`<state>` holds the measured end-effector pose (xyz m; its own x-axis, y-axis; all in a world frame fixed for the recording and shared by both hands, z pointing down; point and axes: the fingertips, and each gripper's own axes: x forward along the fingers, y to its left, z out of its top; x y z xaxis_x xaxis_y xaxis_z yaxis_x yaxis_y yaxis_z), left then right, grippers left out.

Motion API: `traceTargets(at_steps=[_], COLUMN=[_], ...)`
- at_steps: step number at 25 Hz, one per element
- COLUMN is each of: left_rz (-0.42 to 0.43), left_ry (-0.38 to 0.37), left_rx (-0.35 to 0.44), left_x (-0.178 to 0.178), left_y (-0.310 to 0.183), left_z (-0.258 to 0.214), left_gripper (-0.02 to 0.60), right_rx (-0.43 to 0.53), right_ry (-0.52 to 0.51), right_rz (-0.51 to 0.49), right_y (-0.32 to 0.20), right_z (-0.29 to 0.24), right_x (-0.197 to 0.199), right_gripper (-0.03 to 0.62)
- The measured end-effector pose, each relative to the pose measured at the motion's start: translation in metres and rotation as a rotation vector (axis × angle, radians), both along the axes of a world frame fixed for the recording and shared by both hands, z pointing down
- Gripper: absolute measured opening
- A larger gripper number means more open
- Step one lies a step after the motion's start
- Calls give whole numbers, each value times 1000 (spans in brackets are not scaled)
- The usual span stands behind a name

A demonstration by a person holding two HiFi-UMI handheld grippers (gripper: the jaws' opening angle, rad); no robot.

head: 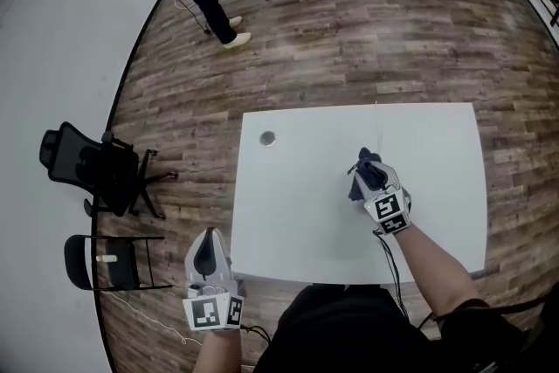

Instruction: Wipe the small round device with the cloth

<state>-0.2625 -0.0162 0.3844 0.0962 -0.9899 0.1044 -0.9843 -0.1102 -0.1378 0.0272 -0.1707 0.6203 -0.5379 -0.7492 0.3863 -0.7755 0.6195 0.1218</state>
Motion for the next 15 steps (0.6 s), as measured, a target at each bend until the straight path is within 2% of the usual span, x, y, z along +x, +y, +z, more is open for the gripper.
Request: traceTargets(at_steps=[5, 9, 12, 14, 15], left_rz=[-5, -19, -29, -33, -35], left_ry=[-1, -2, -2, -2, -2], left_rx=[1, -1, -6, -5, -4], left_x=[-2, -6, -9, -11, -12], left_y=[2, 7, 9, 10, 11], left_z=[-1, -1, 0, 0, -1], left_gripper=[6, 6, 6, 6, 6], right_rx=[-63, -171, -293, -375, -373], right_ry=[-57, -94, -98, -92, -94], right_rz=[-6, 25, 50, -8, -55], right_y=[8, 19, 27, 37, 40], right_z=[9, 34, 63, 70, 62], right_x=[-7, -5, 2, -6, -14], right_gripper=[118, 118, 120, 118, 120])
